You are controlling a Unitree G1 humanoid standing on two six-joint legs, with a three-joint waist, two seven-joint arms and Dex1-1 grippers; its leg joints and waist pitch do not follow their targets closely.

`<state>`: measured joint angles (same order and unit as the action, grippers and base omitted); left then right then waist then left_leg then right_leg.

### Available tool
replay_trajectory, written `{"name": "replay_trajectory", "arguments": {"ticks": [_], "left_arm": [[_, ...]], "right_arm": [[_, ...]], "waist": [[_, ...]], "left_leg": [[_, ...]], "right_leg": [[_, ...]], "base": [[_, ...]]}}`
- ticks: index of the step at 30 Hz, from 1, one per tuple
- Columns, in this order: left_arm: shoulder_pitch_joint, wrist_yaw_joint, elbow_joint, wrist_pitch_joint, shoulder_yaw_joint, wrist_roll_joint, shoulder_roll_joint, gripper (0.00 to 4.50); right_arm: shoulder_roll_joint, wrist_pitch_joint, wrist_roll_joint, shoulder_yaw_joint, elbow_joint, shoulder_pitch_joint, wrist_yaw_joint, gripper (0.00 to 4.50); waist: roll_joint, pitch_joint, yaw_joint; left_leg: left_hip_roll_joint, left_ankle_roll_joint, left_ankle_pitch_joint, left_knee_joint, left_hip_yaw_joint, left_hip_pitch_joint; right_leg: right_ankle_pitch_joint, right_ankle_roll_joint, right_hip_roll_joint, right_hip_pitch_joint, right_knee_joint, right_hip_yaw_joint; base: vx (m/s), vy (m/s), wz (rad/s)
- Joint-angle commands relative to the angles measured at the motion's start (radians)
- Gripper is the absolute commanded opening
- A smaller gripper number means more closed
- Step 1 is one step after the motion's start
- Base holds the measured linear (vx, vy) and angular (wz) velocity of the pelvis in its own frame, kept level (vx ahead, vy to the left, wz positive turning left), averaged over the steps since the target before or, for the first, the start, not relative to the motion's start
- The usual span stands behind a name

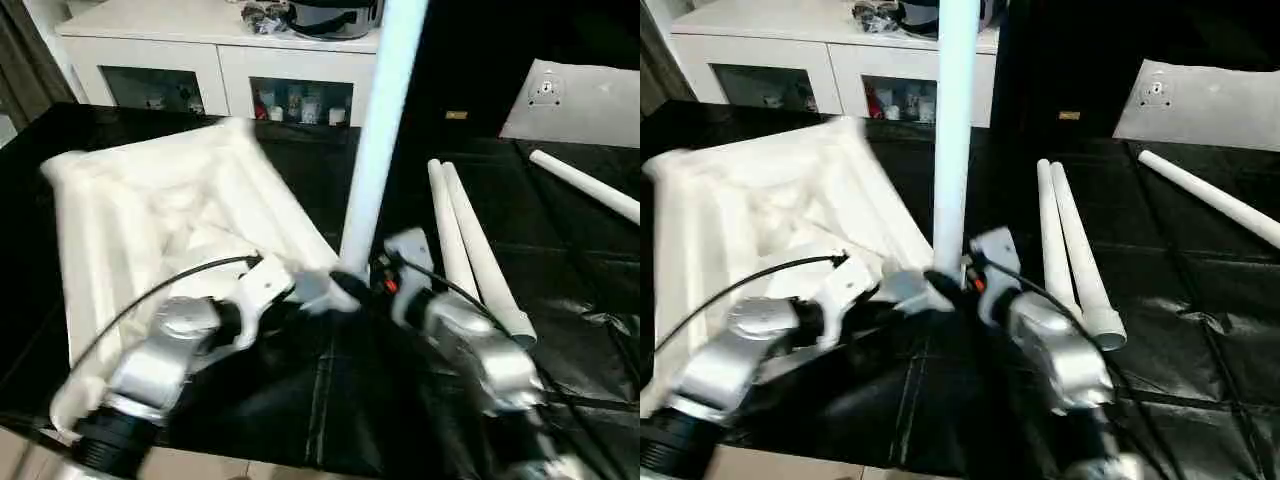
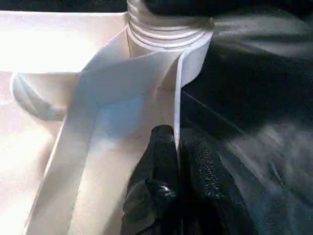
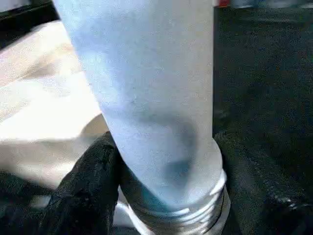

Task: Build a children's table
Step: Rotate leg to tighten

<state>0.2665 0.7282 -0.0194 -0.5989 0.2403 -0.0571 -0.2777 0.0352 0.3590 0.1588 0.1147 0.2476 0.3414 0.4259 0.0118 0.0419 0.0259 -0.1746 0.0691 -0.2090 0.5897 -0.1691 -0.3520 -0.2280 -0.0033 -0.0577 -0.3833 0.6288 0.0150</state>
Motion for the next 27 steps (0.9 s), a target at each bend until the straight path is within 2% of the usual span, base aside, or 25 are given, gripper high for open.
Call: {"name": "replay_trajectory", "arguments": {"ticks": [1,3,4,5,6,8,10,11,15,16,18,20,22,25,27], "left_arm": [[0.009,-0.071,-0.056,-0.014,0.017,0.013,0.062,0.00],[0.014,-0.081,-0.059,-0.019,0.026,0.009,0.068,0.00],[0.016,-0.083,-0.058,-0.018,0.030,0.005,0.065,0.00],[0.018,-0.088,-0.061,-0.023,0.035,0.000,0.061,0.00],[0.021,-0.086,-0.058,-0.019,0.040,-0.007,0.048,0.00],[0.020,-0.085,-0.058,-0.026,0.039,-0.017,0.040,0.00],[0.020,-0.077,-0.054,-0.027,0.033,-0.027,0.019,0.00],[0.020,-0.075,-0.051,-0.027,0.029,-0.026,0.012,0.00],[0.026,-0.058,-0.032,-0.007,0.018,-0.021,-0.022,0.00],[0.030,-0.048,-0.016,0.019,0.020,-0.023,-0.039,0.00],[0.038,-0.014,0.018,0.063,0.019,-0.015,-0.069,0.00],[0.043,0.016,0.040,0.096,0.023,-0.007,-0.091,0.00],[0.046,0.059,0.058,0.130,0.029,0.006,-0.114,0.00],[0.059,0.171,0.096,0.214,0.053,0.023,-0.173,0.00],[0.062,0.225,0.110,0.254,0.071,0.029,-0.199,0.00]], "right_arm": [[-0.054,0.047,-0.011,0.064,0.065,-0.014,-0.030,2.66],[-0.060,0.030,-0.029,0.078,0.068,-0.012,-0.035,2.66],[-0.065,0.026,-0.025,0.078,0.068,-0.013,-0.028,3.01],[-0.070,0.021,-0.022,0.077,0.067,-0.015,-0.023,3.01],[-0.074,0.016,-0.023,0.071,0.064,-0.018,-0.031,3.36],[-0.077,0.011,-0.026,0.063,0.064,-0.019,-0.038,3.39],[-0.076,0.000,-0.022,0.055,0.061,-0.019,-0.038,3.71],[-0.075,-0.003,-0.020,0.053,0.059,-0.018,-0.038,3.71],[-0.064,-0.016,-0.013,0.044,0.041,-0.023,-0.020,4.16],[-0.054,-0.019,-0.012,0.045,0.027,-0.030,-0.004,4.16],[-0.022,-0.024,-0.001,0.053,-0.017,-0.051,0.051,4.30],[0.006,-0.032,0.005,0.061,-0.043,-0.067,0.095,4.41],[0.039,-0.046,0.021,0.067,-0.072,-0.085,0.154,4.41],[0.121,-0.057,0.055,0.040,-0.107,-0.111,0.254,4.41],[0.152,-0.065,0.066,0.028,-0.110,-0.113,0.297,4.41]], "waist": [[-0.011,-0.046,0.007],[-0.010,-0.046,0.010],[-0.011,-0.047,0.012],[-0.011,-0.047,0.012],[-0.010,-0.047,0.012],[-0.009,-0.045,0.010],[-0.008,-0.043,0.009],[-0.005,-0.043,0.009],[-0.006,-0.045,0.006],[-0.005,-0.045,0.006],[-0.008,-0.044,0.012],[-0.008,-0.044,0.011],[-0.004,-0.043,0.014],[-0.007,-0.044,0.018],[-0.004,-0.044,0.017]], "left_leg": [[-0.042,-0.012,-0.121,-0.070,0.013,-0.007],[-0.041,-0.022,-0.111,-0.069,0.012,-0.006],[-0.041,-0.027,-0.107,-0.070,0.013,-0.007],[-0.041,-0.029,-0.103,-0.070,0.013,-0.007],[-0.041,-0.032,-0.098,-0.070,0.014,-0.008],[-0.041,-0.030,-0.109,-0.072,0.014,-0.008],[-0.042,-0.022,-0.140,-0.074,0.014,-0.006],[-0.042,-0.019,-0.145,-0.074,0.015,-0.006],[-0.042,-0.014,-0.135,-0.074,0.015,-0.006],[-0.042,-0.015,-0.133,-0.074,0.015,-0.006],[-0.041,-0.023,-0.133,-0.072,0.013,-0.003],[-0.041,-0.025,-0.130,-0.073,0.014,-0.007],[-0.042,-0.027,-0.141,-0.073,0.015,-0.004],[-0.043,-0.032,-0.147,-0.073,0.015,-0.004],[-0.046,-0.031,-0.146,-0.074,0.015,-0.001]], "right_leg": [[-0.156,-0.196,-0.067,0.036,-0.086,-0.039],[-0.124,-0.194,-0.066,0.035,-0.086,-0.038],[-0.108,-0.192,-0.066,0.037,-0.085,-0.038],[-0.097,-0.192,-0.066,0.037,-0.084,-0.037],[-0.079,-0.192,-0.065,0.038,-0.082,-0.036],[-0.085,-0.193,-0.065,0.037,-0.083,-0.036],[-0.126,-0.189,-0.066,0.035,-0.088,-0.037],[-0.133,-0.188,-0.067,0.035,-0.087,-0.038],[-0.089,-0.192,-0.065,0.036,-0.084,-0.038],[-0.082,-0.196,-0.066,0.037,-0.083,-0.038],[-0.086,-0.186,-0.065,0.037,-0.086,-0.039],[-0.076,-0.189,-0.065,0.040,-0.084,-0.038],[-0.081,-0.190,-0.066,0.039,-0.085,-0.038],[-0.087,-0.191,-0.067,0.041,-0.085,-0.039],[-0.066,-0.207,-0.068,0.036,-0.081,-0.038]], "base": [[0.000,0.000,0.00],[0.000,0.000,0.00],[0.000,0.000,0.00],[0.000,0.000,0.00],[0.000,0.000,0.00],[0.000,0.000,0.00],[0.000,0.000,0.00],[0.000,0.000,0.00],[0.000,0.000,0.00],[0.000,0.000,0.00],[0.000,0.000,0.00],[0.000,0.000,0.00],[0.000,0.000,0.00],[0.000,0.000,0.00],[0.000,0.000,0.00]]}}
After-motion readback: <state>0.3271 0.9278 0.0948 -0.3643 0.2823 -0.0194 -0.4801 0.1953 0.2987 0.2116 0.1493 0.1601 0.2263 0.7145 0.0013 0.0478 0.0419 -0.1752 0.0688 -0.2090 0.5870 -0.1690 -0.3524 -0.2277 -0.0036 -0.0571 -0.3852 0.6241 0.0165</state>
